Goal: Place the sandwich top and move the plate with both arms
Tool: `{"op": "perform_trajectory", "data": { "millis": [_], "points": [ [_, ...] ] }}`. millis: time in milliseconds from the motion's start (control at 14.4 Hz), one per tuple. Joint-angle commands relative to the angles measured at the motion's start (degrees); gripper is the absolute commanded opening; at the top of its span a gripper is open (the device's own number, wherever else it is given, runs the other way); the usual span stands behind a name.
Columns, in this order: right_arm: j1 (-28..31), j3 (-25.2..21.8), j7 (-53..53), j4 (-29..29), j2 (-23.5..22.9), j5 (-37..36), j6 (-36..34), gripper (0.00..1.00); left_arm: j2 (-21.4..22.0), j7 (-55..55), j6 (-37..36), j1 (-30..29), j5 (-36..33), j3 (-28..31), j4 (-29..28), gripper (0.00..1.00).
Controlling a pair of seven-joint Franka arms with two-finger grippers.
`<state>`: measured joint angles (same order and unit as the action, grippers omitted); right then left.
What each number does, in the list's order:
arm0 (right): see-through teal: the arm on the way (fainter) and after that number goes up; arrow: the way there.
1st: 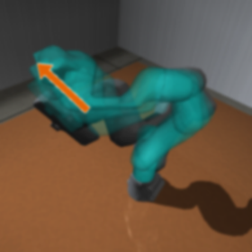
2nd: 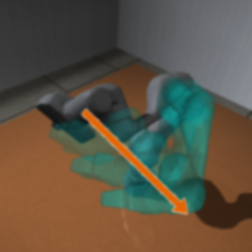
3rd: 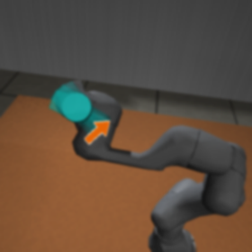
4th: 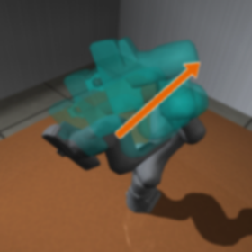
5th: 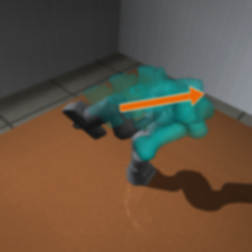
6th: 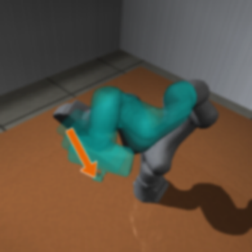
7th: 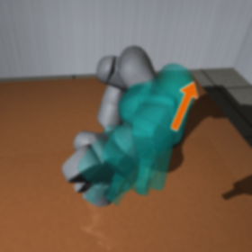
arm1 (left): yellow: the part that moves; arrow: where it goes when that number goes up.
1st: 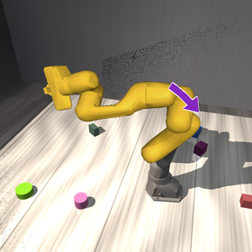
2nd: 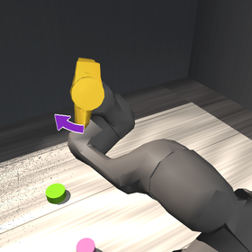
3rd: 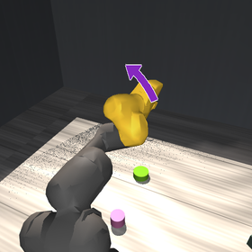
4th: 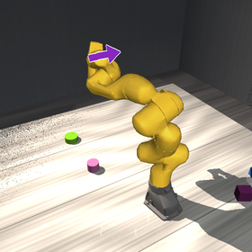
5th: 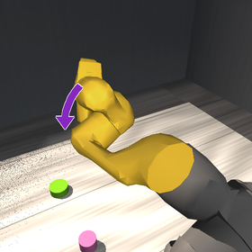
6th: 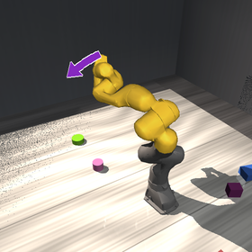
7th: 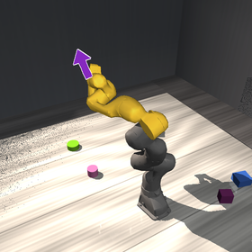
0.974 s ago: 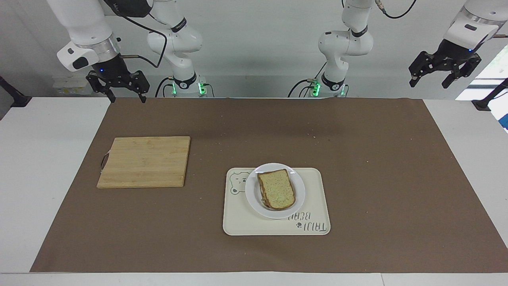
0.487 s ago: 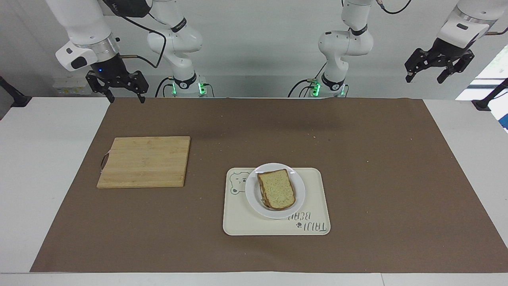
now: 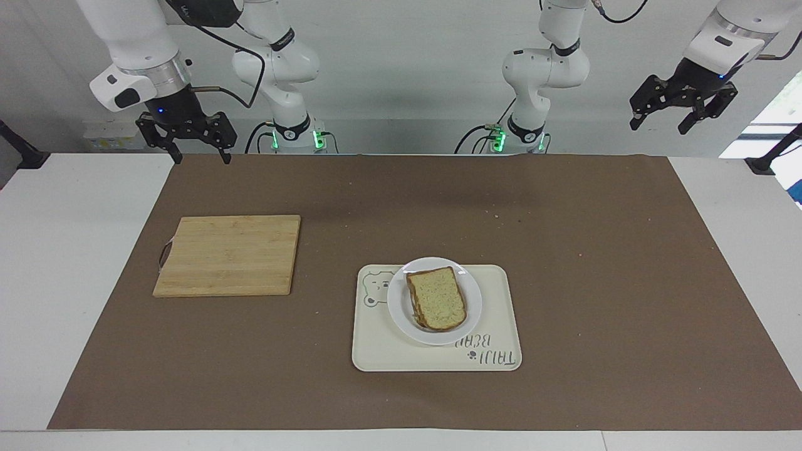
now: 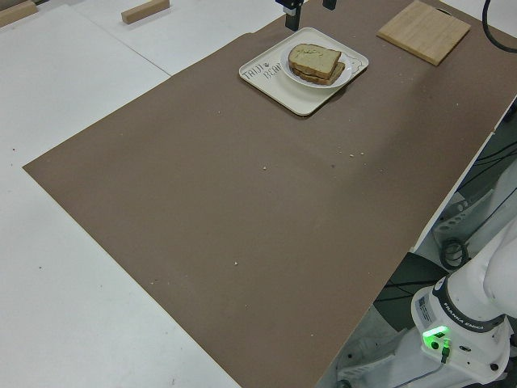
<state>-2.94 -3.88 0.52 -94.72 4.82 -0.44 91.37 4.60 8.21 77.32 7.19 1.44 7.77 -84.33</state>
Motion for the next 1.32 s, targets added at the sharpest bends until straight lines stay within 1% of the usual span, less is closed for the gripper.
{"op": "perform_trajectory", "data": {
  "millis": [0, 139, 278, 418, 557, 626, 766, 835, 1044, 1253],
  "points": [
    [0.12, 0.19, 0.89, -0.47, 0.89, 1.41, 0.04, 1.0, -0.2, -0.21, 0.64, 0.36, -0.64, 0.31, -1.1, 1.0],
    [0.04, 0.27, 0.89, -0.47, 0.9, 1.49, -0.05, 1.0, -1.78, -0.13, 0.2, 0.45, -1.26, 0.14, 0.82, 1.0],
    [0.04, 0.27, 0.97, -0.47, 0.98, 1.49, -0.14, 1.0, -1.52, -0.13, 0.29, 0.54, -1.35, 0.14, 0.74, 1.0],
    [0.04, 0.27, 1.15, -0.47, 0.98, 1.49, -0.23, 1.0, -2.14, -0.21, 0.46, 0.45, -1.35, 0.14, 0.83, 1.0],
    [0.12, 0.19, 1.06, -0.47, 0.9, 1.49, -0.05, 1.0, -1.18, -0.13, 0.2, 0.71, -1.26, 0.05, -0.74, 1.0],
    [0.21, 0.19, 1.06, -0.47, 0.9, 1.49, -0.05, 1.0, -1.26, -0.21, 0.98, 0.8, -1.26, -0.04, -1.97, 1.0],
    [0.21, 0.19, 1.06, -0.47, 0.9, 1.49, -0.05, 1.0, -2.05, -0.13, 3.79, 0.72, -1.35, -0.13, -2.42, 1.0],
    [0.21, 0.1, 0.98, -0.47, 0.9, 1.49, -0.05, 1.0, -1.79, -0.21, 4.67, 0.72, -1.35, -0.13, -3.99, 1.0],
    [0.3, 0.19, 0.97, -0.47, 0.9, 1.49, -0.05, 1.0, 0.84, -0.3, 5.21, 0.72, -1.35, -0.13, -8.56, 1.0],
    [0.3, 0.19, 1.5, -0.47, 0.98, 1.49, -0.05, 1.0, 0.85, -0.39, 4.86, 0.72, -1.26, -0.21, -8.4, 1.0]
  ]
}}
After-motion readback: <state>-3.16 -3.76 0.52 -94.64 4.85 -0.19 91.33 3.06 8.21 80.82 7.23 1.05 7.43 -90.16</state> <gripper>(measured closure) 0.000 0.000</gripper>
